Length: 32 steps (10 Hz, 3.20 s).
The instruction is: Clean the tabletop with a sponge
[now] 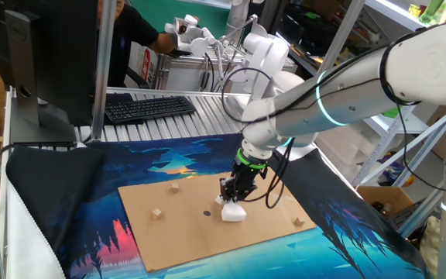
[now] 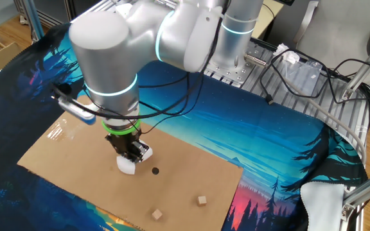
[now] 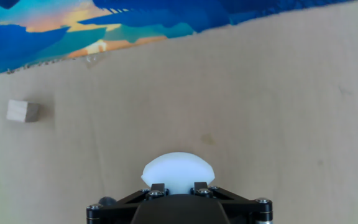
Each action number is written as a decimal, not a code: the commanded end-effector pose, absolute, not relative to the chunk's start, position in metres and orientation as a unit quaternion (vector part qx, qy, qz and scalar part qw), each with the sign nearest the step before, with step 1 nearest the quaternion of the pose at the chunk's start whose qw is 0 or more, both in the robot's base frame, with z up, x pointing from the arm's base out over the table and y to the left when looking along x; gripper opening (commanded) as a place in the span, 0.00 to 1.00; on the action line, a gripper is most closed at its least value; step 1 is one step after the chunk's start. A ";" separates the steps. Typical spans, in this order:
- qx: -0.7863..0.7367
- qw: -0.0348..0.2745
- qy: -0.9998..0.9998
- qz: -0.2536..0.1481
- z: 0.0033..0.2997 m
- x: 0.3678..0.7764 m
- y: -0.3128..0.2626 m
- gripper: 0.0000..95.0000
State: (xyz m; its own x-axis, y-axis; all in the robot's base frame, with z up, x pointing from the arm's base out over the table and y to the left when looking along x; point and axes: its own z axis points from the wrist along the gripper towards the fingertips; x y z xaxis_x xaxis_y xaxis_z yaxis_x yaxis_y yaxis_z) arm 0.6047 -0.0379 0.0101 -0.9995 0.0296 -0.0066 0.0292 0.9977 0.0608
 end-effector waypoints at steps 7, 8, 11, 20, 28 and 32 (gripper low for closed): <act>-0.002 0.010 1.000 0.007 0.011 0.611 -0.046 0.00; -0.004 0.010 1.000 0.007 0.011 0.613 -0.048 0.00; -0.012 0.010 1.000 0.008 0.009 0.616 -0.058 0.00; -0.033 0.006 0.999 0.003 0.015 0.632 -0.081 0.00; -0.045 0.006 0.999 -0.002 0.013 0.635 -0.099 0.00; -0.056 0.006 0.998 -0.005 0.013 0.641 -0.113 0.00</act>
